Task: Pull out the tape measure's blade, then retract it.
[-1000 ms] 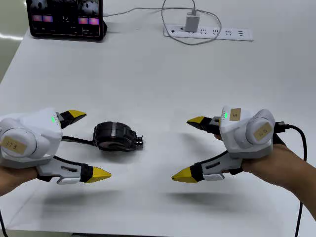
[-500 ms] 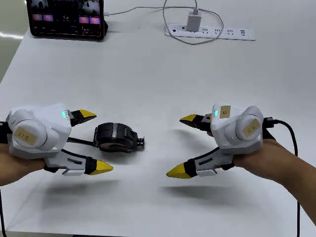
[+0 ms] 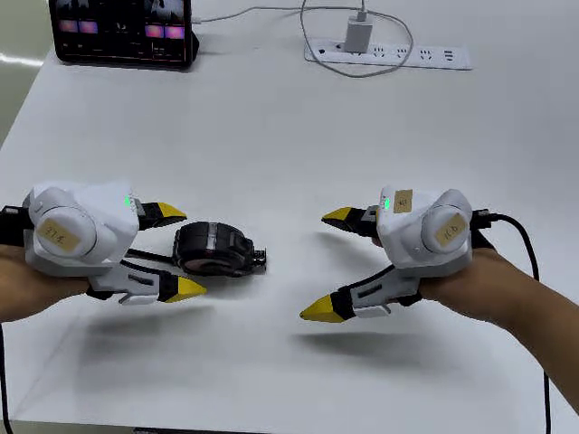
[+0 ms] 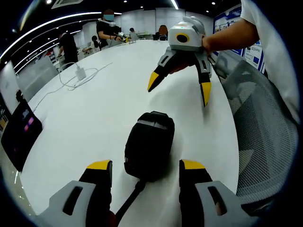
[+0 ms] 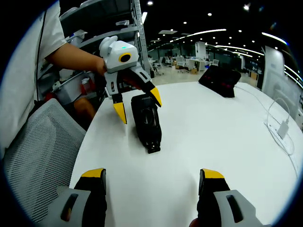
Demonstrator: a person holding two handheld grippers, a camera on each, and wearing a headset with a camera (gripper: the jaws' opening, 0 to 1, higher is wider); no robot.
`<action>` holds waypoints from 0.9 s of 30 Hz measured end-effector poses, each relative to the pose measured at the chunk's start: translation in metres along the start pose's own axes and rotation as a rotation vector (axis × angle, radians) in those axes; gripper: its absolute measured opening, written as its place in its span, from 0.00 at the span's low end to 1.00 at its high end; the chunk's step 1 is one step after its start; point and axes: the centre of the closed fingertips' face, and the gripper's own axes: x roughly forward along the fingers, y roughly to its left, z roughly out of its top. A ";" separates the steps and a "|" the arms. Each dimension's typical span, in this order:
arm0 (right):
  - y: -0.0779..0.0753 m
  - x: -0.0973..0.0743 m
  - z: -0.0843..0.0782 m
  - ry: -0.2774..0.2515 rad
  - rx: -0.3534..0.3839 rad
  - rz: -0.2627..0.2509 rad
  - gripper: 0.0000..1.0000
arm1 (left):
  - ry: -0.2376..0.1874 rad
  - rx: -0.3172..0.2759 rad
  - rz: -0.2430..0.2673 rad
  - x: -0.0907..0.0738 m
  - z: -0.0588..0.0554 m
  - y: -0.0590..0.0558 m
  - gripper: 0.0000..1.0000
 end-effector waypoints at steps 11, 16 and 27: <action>-0.001 0.003 -0.001 0.004 -0.008 0.004 0.76 | 0.012 0.034 -0.012 0.002 0.000 0.001 0.37; -0.002 0.005 -0.003 0.012 -0.032 0.004 0.72 | 0.020 0.052 -0.015 0.004 0.000 0.001 0.32; -0.003 0.008 -0.001 0.007 -0.033 0.008 0.68 | 0.025 0.061 -0.030 0.006 0.000 0.000 0.28</action>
